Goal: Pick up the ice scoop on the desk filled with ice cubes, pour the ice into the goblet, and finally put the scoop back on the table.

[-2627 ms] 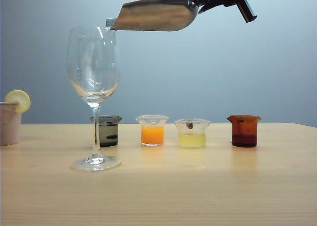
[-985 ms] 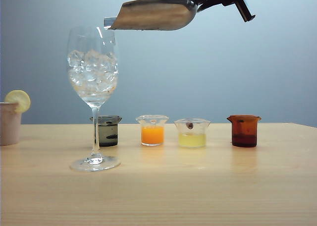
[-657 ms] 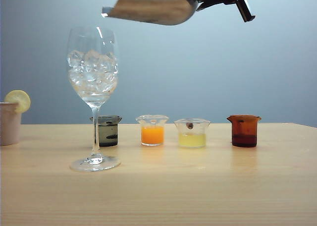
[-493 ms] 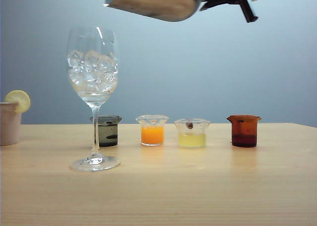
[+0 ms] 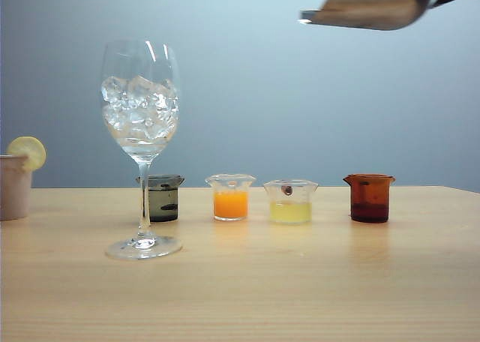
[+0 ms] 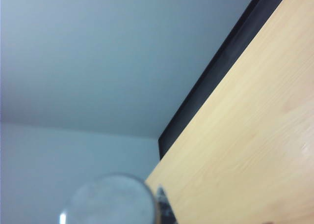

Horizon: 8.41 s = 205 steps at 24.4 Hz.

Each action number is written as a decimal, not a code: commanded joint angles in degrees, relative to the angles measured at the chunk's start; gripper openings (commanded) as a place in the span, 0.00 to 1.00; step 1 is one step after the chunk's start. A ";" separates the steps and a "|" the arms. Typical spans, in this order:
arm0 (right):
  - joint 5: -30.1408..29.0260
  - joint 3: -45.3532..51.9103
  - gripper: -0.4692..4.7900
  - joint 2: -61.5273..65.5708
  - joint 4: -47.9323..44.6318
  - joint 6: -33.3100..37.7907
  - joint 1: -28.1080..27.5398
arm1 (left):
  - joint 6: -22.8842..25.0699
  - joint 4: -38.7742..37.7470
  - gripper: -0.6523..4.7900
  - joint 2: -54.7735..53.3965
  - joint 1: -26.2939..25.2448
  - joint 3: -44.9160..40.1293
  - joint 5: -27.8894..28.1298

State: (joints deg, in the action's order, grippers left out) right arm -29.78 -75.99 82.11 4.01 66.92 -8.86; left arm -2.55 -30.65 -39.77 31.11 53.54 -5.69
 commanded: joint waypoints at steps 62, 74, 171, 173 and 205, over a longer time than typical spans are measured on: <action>0.13 17.77 0.91 23.28 -22.88 -18.47 -19.43 | 0.17 -1.16 0.11 -15.65 17.27 12.76 9.94; -3.56 17.77 0.93 22.43 -12.59 -20.33 -21.97 | -1.05 -1.90 0.11 -15.56 17.27 12.76 9.70; 31.56 75.95 0.15 -67.98 -0.28 -54.95 43.67 | -9.92 31.71 0.11 32.96 -5.20 -53.11 -6.95; 31.54 75.93 0.15 -73.40 0.24 -54.95 41.16 | -9.90 31.80 0.11 34.07 -13.07 -53.11 -7.41; 33.09 75.93 0.15 -82.05 -3.65 -54.95 5.57 | -9.90 31.50 0.11 39.63 -34.62 -53.11 0.52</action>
State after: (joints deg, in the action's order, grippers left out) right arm 3.27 -0.40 -0.08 1.17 11.97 -3.29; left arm -12.51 0.16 -0.10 -3.53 0.21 -5.34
